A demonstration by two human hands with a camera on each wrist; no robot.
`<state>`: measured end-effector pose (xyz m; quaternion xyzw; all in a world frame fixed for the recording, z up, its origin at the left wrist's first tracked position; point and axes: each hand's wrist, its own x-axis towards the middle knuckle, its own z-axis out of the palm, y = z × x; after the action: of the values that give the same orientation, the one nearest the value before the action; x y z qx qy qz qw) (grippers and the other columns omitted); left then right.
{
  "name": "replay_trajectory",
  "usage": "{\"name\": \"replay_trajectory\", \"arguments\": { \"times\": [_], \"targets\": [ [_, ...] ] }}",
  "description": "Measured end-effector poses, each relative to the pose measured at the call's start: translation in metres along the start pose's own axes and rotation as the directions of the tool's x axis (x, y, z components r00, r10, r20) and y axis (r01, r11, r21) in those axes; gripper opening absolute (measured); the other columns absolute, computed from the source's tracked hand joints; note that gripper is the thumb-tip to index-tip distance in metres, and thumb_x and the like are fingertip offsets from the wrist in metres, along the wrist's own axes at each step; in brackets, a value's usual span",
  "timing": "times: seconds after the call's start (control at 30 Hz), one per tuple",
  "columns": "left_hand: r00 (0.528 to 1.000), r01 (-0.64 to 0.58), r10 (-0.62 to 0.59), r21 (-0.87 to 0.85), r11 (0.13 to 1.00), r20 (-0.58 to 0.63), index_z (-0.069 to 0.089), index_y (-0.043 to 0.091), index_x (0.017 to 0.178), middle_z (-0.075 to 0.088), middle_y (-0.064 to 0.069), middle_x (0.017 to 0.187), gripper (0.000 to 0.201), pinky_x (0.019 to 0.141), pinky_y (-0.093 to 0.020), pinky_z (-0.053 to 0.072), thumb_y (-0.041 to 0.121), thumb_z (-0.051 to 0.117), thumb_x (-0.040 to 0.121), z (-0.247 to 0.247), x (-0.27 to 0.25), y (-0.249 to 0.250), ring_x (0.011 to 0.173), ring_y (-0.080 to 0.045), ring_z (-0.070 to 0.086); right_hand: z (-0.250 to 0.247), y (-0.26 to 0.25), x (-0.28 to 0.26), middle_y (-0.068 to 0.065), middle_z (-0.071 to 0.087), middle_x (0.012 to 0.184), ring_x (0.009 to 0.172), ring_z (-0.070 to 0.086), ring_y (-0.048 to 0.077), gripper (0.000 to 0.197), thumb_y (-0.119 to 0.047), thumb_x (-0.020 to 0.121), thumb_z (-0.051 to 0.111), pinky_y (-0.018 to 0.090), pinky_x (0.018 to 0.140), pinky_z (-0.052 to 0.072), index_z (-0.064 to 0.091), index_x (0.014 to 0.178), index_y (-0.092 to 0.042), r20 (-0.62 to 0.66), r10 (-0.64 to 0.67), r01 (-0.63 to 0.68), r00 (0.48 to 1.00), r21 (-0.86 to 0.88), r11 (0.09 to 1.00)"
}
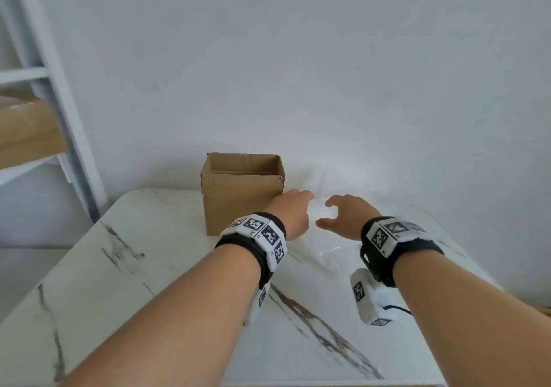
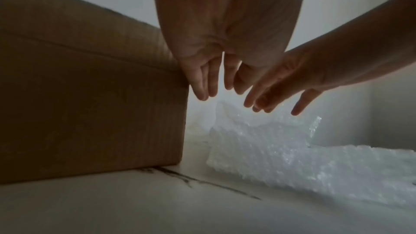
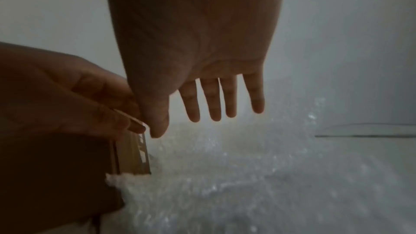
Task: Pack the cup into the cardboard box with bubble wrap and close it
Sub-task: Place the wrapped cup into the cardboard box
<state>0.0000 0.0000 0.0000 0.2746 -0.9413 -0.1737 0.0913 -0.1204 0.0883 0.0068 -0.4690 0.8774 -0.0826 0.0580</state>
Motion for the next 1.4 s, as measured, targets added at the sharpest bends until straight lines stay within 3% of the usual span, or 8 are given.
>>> {"name": "replay_trajectory", "arguments": {
  "times": [0.23,0.5,0.7,0.8,0.93,1.1,1.23,1.4],
  "targets": [
    [0.997,0.06,-0.057,-0.058,0.996,0.053,0.029,0.016,0.146,0.056,-0.012,0.13,0.051,0.094,-0.036,0.047,0.016,0.042,0.097,0.025,0.024,-0.003,0.117,-0.029,0.055,0.028,0.022,0.007,-0.002,0.043,0.147,0.132,0.044,0.019,0.089,-0.052,0.073,0.071,0.035,0.104,0.041,0.029,0.147,-0.023,0.187,0.057,-0.058,0.981,-0.003,0.998],
    [0.986,0.166,-0.159,-0.205,0.965,0.052,0.056,0.015,0.126,0.061,-0.007,0.125,0.037,0.095,-0.033,0.046,0.03,0.052,0.093,0.032,0.023,0.001,0.115,-0.026,0.058,0.025,0.029,-0.006,-0.002,0.058,0.127,0.116,0.054,0.018,0.029,-0.018,0.084,0.065,0.027,0.093,0.044,0.066,0.112,-0.021,0.099,-0.002,-0.001,0.995,0.029,1.0],
    [0.972,0.235,-0.215,-0.422,0.875,0.095,0.051,0.012,0.131,0.066,-0.009,0.114,0.045,0.093,-0.038,0.053,0.039,0.041,0.096,0.025,0.009,0.011,0.093,-0.023,0.069,0.009,0.029,-0.019,0.002,0.061,0.092,0.073,0.056,0.014,0.027,0.001,0.083,0.045,0.02,0.058,0.043,0.064,0.095,-0.014,-0.016,0.001,0.002,1.0,0.19,0.982],
    [0.969,0.238,-0.235,-0.573,0.784,0.08,0.052,0.009,0.126,0.064,-0.013,0.111,0.042,0.088,-0.041,0.057,0.031,0.027,0.1,0.014,0.002,0.017,0.081,-0.024,0.07,-0.004,0.032,-0.025,-0.001,0.058,0.085,0.059,0.048,0.006,0.025,0.001,0.081,0.048,0.017,0.049,0.034,0.063,0.092,-0.016,-0.152,0.005,0.038,0.988,0.274,0.961],
    [0.972,0.181,-0.235,-0.736,0.652,0.031,0.048,0.021,0.136,0.05,-0.006,0.119,0.049,0.083,-0.037,0.056,0.005,0.023,0.097,-0.005,-0.008,0.023,0.077,-0.027,0.067,-0.022,0.035,-0.031,-0.006,0.061,0.082,0.064,0.054,0.013,0.028,0.002,0.081,0.046,0.019,0.049,0.036,0.059,0.081,-0.022,-0.284,0.024,0.092,0.959,0.39,0.916],
    [0.985,0.153,-0.162,-0.701,0.697,0.053,0.043,0.027,0.14,0.057,-0.007,0.112,0.063,0.087,-0.036,0.055,-0.011,0.036,0.09,-0.026,-0.02,0.028,0.085,-0.026,0.068,-0.051,0.029,-0.045,-0.009,0.061,0.07,0.059,0.052,0.013,0.029,-0.001,0.086,0.044,0.02,0.048,0.037,0.06,0.072,-0.021,-0.413,0.08,0.17,0.907,0.535,0.828],
    [0.987,0.075,-0.147,-0.629,0.774,-0.063,0.052,0.016,0.13,0.054,0.005,0.121,0.043,0.08,-0.029,0.057,0.019,0.065,0.089,-0.04,-0.031,0.03,0.088,-0.02,0.068,-0.068,0.016,-0.052,0.004,0.065,0.078,0.063,0.054,0.016,0.018,-0.01,0.088,0.049,0.024,0.053,0.042,0.065,0.082,-0.016,-0.462,0.068,0.269,0.884,0.623,0.734],
    [0.967,0.009,-0.183,-0.698,0.716,-0.176,0.058,0.013,0.099,0.068,-0.001,0.099,0.012,0.047,-0.013,0.042,0.023,0.058,0.094,-0.057,-0.04,0.024,0.062,-0.007,0.055,-0.078,-0.001,-0.058,-0.004,0.068,0.081,0.07,0.059,0.012,0.026,-0.031,0.091,0.053,0.025,0.064,0.045,0.061,0.111,-0.016,-0.435,0.084,0.295,0.896,0.728,0.618]
  ]
}}
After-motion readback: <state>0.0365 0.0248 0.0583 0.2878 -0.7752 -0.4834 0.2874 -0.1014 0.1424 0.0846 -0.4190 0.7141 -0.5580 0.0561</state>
